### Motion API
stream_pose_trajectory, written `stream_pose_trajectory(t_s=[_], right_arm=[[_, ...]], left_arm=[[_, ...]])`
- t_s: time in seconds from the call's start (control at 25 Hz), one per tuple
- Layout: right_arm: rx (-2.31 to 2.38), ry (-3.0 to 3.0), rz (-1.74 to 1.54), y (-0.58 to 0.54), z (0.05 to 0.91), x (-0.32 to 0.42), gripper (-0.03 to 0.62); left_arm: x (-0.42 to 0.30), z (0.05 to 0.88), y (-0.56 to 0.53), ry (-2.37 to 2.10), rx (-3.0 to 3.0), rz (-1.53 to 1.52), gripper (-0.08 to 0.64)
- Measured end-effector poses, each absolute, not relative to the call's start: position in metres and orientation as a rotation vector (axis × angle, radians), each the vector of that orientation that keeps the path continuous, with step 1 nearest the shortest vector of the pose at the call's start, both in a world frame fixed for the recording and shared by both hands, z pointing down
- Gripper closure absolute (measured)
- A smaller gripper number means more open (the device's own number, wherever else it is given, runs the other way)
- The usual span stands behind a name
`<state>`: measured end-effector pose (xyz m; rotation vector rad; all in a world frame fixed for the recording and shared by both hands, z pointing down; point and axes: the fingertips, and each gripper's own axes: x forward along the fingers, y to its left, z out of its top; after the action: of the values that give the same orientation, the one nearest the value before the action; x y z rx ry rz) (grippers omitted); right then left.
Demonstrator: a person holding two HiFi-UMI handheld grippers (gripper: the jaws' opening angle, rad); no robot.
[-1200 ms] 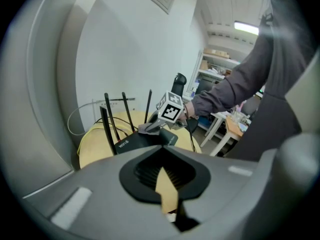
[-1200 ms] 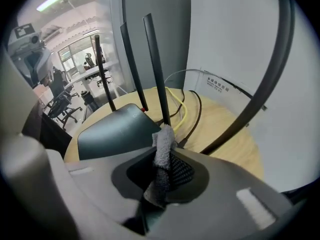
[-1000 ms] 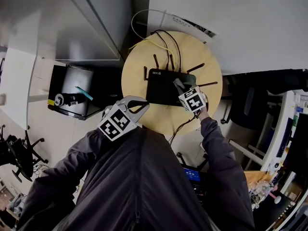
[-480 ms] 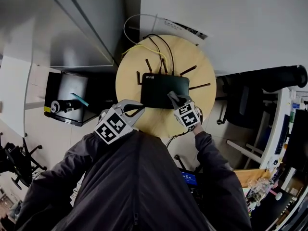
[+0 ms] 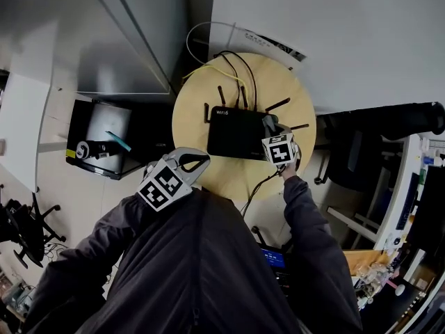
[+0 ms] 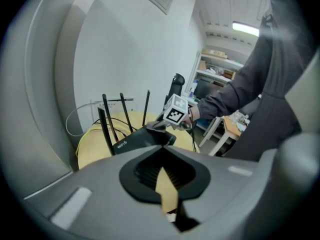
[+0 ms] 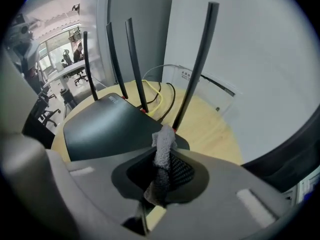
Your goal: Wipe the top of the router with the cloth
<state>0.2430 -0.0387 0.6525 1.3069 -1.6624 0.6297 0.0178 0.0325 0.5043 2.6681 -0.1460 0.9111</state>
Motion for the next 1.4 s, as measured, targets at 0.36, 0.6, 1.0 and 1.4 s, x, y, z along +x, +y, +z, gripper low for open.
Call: stream_pose_trajectory(t_s=[0.36,0.6,1.0,1.4], right_arm=[[1.166,-1.707,0.685,0.036,0.650,0.220,0.554],[1.157,-1.752,0.698,0.068,0.651,0.205,0.555],[1.000,-1.672,0.459,0.021,0.666,0.297,0.554],[0.573,-1.694,0.168,0.043,0.694,0.266,0.555]], left_arm=[[0.021,0.506,0.033,-0.116,2.672,0.907,0.560],[0.025,0.507,0.033,-0.092,2.676,0.921,0.560],[0.027,0.507,0.038,-0.152,2.663,0.955,0.560],[0.022,0.507,0.044,-0.230,2.633,0.968,0.560]])
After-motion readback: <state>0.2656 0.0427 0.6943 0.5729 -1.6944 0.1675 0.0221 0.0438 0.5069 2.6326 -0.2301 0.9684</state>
